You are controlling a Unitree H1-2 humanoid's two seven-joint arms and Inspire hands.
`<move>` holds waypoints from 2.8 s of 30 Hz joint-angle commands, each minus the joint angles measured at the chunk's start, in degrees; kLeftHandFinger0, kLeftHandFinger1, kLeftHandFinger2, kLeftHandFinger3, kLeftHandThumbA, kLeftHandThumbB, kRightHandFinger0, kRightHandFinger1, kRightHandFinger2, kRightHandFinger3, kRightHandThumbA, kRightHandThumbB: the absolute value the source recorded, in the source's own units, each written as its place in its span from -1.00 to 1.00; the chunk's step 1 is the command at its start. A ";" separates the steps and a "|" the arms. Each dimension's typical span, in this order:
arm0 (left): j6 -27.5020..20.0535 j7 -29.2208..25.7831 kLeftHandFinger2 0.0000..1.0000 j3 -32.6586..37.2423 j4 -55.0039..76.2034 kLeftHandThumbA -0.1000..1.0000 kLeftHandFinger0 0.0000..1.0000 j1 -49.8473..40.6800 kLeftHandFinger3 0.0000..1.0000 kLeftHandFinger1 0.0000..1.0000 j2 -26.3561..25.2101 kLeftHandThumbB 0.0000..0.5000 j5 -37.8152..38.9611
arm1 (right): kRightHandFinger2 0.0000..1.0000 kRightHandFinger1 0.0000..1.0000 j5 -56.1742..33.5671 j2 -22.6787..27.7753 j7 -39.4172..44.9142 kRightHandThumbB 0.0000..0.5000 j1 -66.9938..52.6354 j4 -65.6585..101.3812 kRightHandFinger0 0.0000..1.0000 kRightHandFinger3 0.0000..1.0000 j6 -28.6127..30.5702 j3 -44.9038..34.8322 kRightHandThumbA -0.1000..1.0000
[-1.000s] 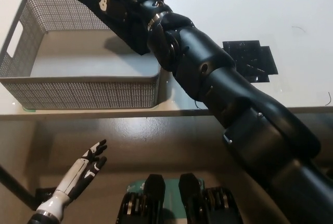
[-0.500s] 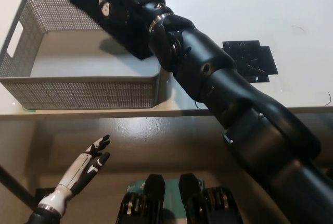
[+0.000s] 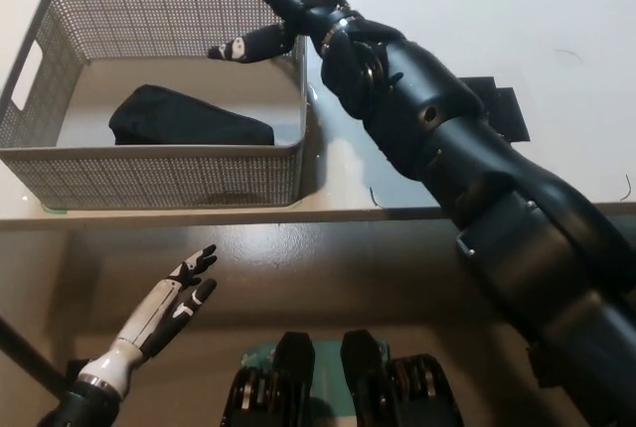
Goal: Use the right hand to pick up the pencil case on the right hand side and put it into a grey container on the left side
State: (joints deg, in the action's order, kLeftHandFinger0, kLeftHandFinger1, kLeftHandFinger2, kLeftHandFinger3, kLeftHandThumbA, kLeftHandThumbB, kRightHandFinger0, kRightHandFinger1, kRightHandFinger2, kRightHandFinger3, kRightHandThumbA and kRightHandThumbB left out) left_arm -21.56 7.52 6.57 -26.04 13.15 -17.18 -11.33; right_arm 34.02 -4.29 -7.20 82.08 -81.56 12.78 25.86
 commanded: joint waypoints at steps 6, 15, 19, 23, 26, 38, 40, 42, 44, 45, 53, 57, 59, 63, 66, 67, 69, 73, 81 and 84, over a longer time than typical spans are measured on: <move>-0.09 0.78 1.00 0.02 1.34 1.00 1.00 1.51 1.00 1.00 -1.65 1.00 -0.46 | 1.00 1.00 -2.61 1.60 1.98 1.00 2.48 2.25 1.00 1.00 0.14 -0.96 1.00; 0.23 0.65 0.93 -0.08 1.39 1.00 1.00 1.11 1.00 1.00 -1.70 1.00 -0.72 | 1.00 1.00 -5.00 3.60 1.92 0.96 -0.76 6.45 1.00 1.00 3.60 -3.05 1.00; 0.19 0.69 0.90 -0.19 1.11 1.00 1.00 1.12 1.00 1.00 -1.74 1.00 -0.60 | 1.00 1.00 -6.21 5.13 2.82 0.75 -4.51 13.31 1.00 1.00 4.68 -4.62 1.00; 0.23 0.75 0.85 -0.28 0.90 1.00 1.00 0.93 1.00 1.00 -1.64 1.00 -0.35 | 1.00 1.00 -7.00 6.83 4.82 0.71 -8.87 21.78 1.00 1.00 4.16 -5.60 1.00; -0.28 0.31 0.84 -0.30 0.60 1.00 1.00 0.74 1.00 1.00 -1.38 1.00 -0.49 | 1.00 1.00 -7.16 8.30 6.65 0.68 -12.44 28.93 1.00 1.00 2.73 -6.08 1.00; -1.24 -0.19 0.75 -0.89 -0.77 1.00 0.98 0.72 1.00 1.00 -1.77 1.00 -0.13 | 1.00 1.00 -8.13 14.03 11.11 0.73 -27.90 55.46 1.00 1.00 -1.99 -9.04 1.00; -0.84 -0.26 0.71 -0.95 -0.56 1.00 0.95 0.30 1.00 0.99 -1.80 1.00 -0.22 | 1.00 1.00 -8.21 14.97 11.09 0.71 -31.43 59.59 1.00 1.00 -1.85 -9.43 1.00; -0.96 -0.21 0.66 -1.02 -0.71 1.00 0.89 0.05 1.00 0.88 -1.74 1.00 0.03 | 1.00 1.00 -8.52 15.90 11.06 0.67 -35.30 63.91 1.00 1.00 -1.79 -9.96 1.00; -0.58 -0.36 0.69 -1.17 -0.63 1.00 0.89 -0.15 1.00 0.92 -1.65 1.00 0.09 | 1.00 1.00 -9.79 16.09 11.64 0.70 -39.18 69.17 1.00 1.00 -3.27 -10.79 1.00; -0.74 -0.40 0.68 -1.24 -0.70 1.00 0.89 -0.28 1.00 0.92 -1.68 1.00 0.18 | 1.00 1.00 -11.07 15.94 11.98 0.72 -40.78 71.12 1.00 1.00 -3.64 -11.19 1.00; -1.67 -0.86 0.64 -1.69 -2.45 1.00 0.86 -0.41 1.00 0.90 -1.41 1.00 0.79 | 1.00 1.00 -17.10 16.68 11.79 0.87 -58.10 91.31 1.00 1.00 -2.55 -12.77 1.00; -1.70 -1.26 0.64 -2.14 -3.37 1.00 0.86 -0.48 1.00 0.90 -1.55 1.00 1.01 | 1.00 1.00 -17.46 16.87 11.30 0.74 -68.37 99.90 1.00 1.00 -2.27 -11.81 1.00; -1.69 -1.45 0.64 -2.44 -3.95 1.00 0.86 -0.38 1.00 0.91 -1.63 1.00 1.22 | 1.00 1.00 -16.87 17.12 11.06 0.73 -71.78 100.17 1.00 1.00 -1.88 -11.74 1.00; -1.97 -2.30 0.63 -2.81 -4.19 1.00 0.89 -1.46 1.00 0.91 -1.83 1.00 0.70 | 1.00 1.00 -17.07 17.99 10.83 0.72 -76.75 97.60 1.00 1.00 -0.12 -11.78 1.00; -2.16 -2.95 0.60 -3.14 -4.54 1.00 0.91 -1.82 1.00 0.85 -1.52 1.00 0.40 | 1.00 1.00 -18.15 18.74 10.24 0.72 -79.86 94.60 1.00 1.00 1.81 -12.55 1.00; -2.62 -3.02 0.60 -3.23 -4.98 1.00 0.92 -1.76 1.00 0.84 -1.46 1.00 0.45 | 1.00 1.00 -18.42 18.96 9.76 0.69 -80.63 93.21 1.00 1.00 3.11 -12.95 1.00; -3.34 -2.89 0.57 -3.53 -5.64 1.00 0.91 -1.59 1.00 0.81 -1.39 1.00 0.68 | 1.00 1.00 -19.11 19.17 9.63 0.67 -81.42 91.43 1.00 1.00 4.36 -13.60 1.00; -3.54 -3.38 0.55 -4.18 -6.18 1.00 0.89 -1.26 1.00 0.79 -1.05 1.00 0.50 | 1.00 1.00 -22.02 18.94 10.48 0.83 -81.95 88.55 1.00 1.00 3.68 -15.27 1.00; -4.36 -3.37 0.50 -5.07 -6.82 1.00 0.86 -0.87 1.00 0.72 -0.99 1.00 0.54 | 1.00 1.00 -25.62 18.86 9.97 0.58 -80.44 75.20 1.00 1.00 7.11 -19.20 1.00; -4.02 -3.37 0.48 -5.28 -6.48 1.00 0.84 -0.77 1.00 0.71 -1.11 1.00 0.50 | 1.00 1.00 -29.97 18.60 11.49 0.53 -78.85 69.65 1.00 1.00 8.98 -20.89 1.00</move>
State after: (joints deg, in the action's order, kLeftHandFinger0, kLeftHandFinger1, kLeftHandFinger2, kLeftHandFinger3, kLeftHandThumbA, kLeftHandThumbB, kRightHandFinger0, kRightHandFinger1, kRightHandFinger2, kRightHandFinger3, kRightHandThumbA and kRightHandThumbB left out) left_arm -22.86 5.66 2.14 -32.89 11.08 -17.27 -11.74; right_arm 11.75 14.35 2.53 0.48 -7.42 15.61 7.44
